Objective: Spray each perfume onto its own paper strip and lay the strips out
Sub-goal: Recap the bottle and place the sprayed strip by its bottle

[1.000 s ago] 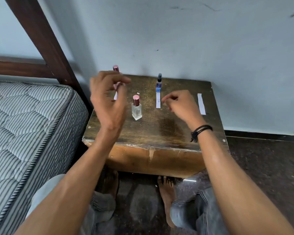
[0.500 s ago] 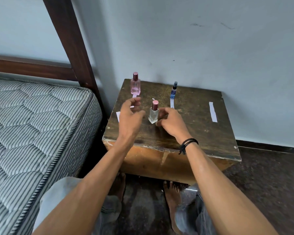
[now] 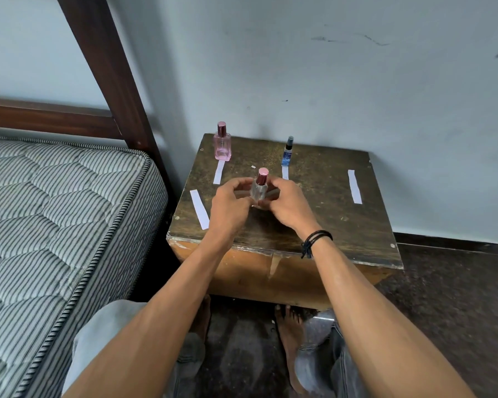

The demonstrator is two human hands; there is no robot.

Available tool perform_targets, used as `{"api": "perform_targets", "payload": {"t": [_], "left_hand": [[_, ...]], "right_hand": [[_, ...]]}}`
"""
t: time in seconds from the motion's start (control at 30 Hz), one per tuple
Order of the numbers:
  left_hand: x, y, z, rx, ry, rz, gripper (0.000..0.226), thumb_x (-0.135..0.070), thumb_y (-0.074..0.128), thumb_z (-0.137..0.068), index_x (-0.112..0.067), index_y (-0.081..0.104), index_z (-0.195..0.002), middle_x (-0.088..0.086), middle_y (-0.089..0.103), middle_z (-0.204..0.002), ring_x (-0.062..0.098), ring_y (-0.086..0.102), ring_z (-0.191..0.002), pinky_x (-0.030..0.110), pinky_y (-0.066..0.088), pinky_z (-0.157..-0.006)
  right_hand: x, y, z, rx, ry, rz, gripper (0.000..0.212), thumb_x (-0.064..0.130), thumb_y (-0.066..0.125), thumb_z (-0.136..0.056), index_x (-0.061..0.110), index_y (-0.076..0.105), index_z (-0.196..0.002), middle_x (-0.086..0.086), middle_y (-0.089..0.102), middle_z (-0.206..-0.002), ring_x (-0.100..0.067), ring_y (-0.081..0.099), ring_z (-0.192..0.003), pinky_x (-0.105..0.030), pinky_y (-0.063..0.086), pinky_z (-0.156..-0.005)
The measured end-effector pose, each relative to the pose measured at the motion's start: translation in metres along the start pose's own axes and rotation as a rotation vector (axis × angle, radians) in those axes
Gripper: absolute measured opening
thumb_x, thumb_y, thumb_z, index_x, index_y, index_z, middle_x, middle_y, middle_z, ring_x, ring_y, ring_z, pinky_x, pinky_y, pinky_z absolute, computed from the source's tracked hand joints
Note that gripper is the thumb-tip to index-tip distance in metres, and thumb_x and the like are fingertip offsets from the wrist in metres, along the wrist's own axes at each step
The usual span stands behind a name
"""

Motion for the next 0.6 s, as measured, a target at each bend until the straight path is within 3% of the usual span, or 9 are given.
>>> {"api": "perform_targets", "payload": {"t": [0.1,0.27,0.4,0.53,0.6], "left_hand": [[-0.005,0.006,0.0,-0.021,0.027,0.029,0.034,-0.008,0.075,-0.085,-0.024,0.072,-0.115,-0.009,0.075,-0.104,0.009,0.069,-0.101,0.043,0.057,-0.095],[-0.012,0.028,0.001,-0.005,0.066,-0.027,0.029,-0.013,0.071,-0.091,-0.02,0.073,-0.119,-0.004,0.074,-0.11,0.01,0.068,-0.103,0.04,0.055,-0.098],[-0.015,0.049,-0.001,0.032,0.109,-0.084,0.027,-0.019,0.072,-0.092,-0.02,0.074,-0.118,-0.005,0.075,-0.109,0.005,0.067,-0.095,0.03,0.055,-0.093],[-0.017,0.079,-0.006,0.111,0.151,-0.063,0.03,-0.019,0.073,-0.089,-0.021,0.074,-0.119,-0.006,0.076,-0.111,0.009,0.071,-0.104,0.039,0.055,-0.099],[-0.02,0.094,-0.008,0.129,0.171,-0.046,0.032,-0.016,0.07,-0.091,-0.021,0.073,-0.123,-0.006,0.075,-0.117,0.009,0.069,-0.11,0.041,0.053,-0.103]], "right_hand": [[0.0,-0.011,0.001,-0.016,-0.029,0.018,0.022,0.016,0.08,-0.088,0.018,0.072,-0.108,0.002,0.073,-0.104,-0.015,0.068,-0.096,-0.02,0.047,-0.072],[-0.012,-0.034,0.003,-0.037,-0.027,0.004,0.022,0.017,0.082,-0.086,0.024,0.073,-0.105,0.006,0.073,-0.103,-0.013,0.071,-0.089,-0.033,0.055,-0.079],[-0.024,-0.056,0.006,-0.069,-0.035,0.002,0.036,0.019,0.083,-0.085,0.022,0.073,-0.119,0.005,0.072,-0.107,-0.01,0.069,-0.093,-0.027,0.055,-0.081],[-0.042,-0.082,0.007,-0.137,-0.019,0.002,0.043,0.018,0.082,-0.086,0.021,0.069,-0.127,0.005,0.071,-0.109,-0.012,0.068,-0.096,-0.014,0.047,-0.075],[-0.05,-0.094,0.005,-0.184,-0.012,-0.003,0.042,0.018,0.081,-0.087,0.02,0.07,-0.128,0.003,0.072,-0.11,-0.013,0.068,-0.098,-0.015,0.049,-0.076]]}}
Point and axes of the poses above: each hand's wrist, its own z-axis away from the middle knuckle, its own y-axis out of the palm, x = y × z, the point moved 8 cm from there along -z, towards the middle knuckle
